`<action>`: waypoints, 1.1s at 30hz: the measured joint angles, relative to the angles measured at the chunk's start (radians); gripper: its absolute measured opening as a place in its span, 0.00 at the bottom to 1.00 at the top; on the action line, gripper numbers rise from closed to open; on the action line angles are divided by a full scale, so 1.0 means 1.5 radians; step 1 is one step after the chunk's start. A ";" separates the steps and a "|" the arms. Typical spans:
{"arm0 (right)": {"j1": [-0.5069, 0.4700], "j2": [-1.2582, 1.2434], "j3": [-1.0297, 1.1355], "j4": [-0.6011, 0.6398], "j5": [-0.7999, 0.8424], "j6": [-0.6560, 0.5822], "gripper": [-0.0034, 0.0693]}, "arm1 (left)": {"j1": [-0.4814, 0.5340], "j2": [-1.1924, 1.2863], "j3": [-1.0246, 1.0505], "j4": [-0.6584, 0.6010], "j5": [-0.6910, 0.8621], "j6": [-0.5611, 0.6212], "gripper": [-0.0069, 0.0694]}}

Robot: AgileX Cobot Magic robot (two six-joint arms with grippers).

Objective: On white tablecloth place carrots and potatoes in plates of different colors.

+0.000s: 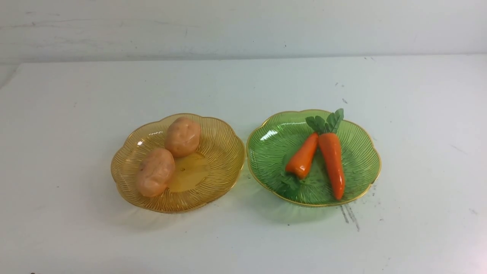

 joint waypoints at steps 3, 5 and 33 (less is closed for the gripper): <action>-0.004 0.000 0.001 0.002 0.014 -0.010 0.03 | 0.000 0.000 0.000 0.000 0.000 0.000 0.09; -0.023 -0.003 0.008 0.002 0.024 -0.011 0.03 | 0.000 0.000 0.000 0.000 0.000 0.000 0.09; -0.342 -0.007 0.272 -0.018 0.103 -0.016 0.03 | 0.000 0.000 0.000 0.000 0.001 0.001 0.09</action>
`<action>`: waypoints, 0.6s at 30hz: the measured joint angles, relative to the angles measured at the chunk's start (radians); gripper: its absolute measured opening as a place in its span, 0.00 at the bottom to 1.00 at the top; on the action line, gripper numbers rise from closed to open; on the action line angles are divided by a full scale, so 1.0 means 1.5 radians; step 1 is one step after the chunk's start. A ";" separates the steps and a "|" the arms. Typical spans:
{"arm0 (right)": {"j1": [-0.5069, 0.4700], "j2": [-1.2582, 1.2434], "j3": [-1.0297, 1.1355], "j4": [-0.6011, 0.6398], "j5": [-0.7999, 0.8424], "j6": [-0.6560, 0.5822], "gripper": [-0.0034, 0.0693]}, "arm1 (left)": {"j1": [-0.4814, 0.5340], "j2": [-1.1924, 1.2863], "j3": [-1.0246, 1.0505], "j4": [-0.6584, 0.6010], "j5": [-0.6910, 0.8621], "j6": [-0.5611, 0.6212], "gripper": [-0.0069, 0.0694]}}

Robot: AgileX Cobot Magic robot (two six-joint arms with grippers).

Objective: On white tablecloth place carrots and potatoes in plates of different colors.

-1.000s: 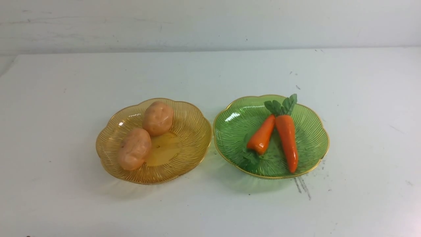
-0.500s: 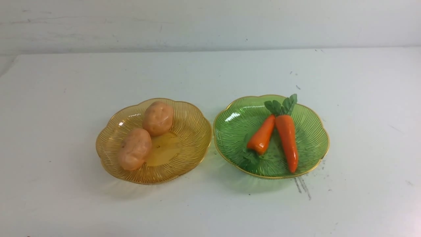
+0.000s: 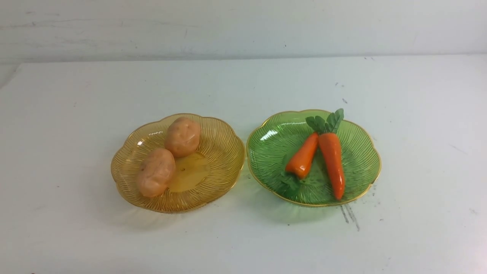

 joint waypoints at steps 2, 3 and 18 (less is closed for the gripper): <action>0.000 0.000 0.000 0.000 0.000 0.000 0.03 | 0.000 0.000 0.000 0.000 0.000 0.000 0.09; 0.000 0.000 0.000 0.000 0.000 0.000 0.03 | 0.000 0.000 0.000 0.000 0.000 0.000 0.09; 0.000 0.000 0.000 0.000 0.000 -0.008 0.03 | 0.000 0.000 0.000 0.000 0.000 0.000 0.09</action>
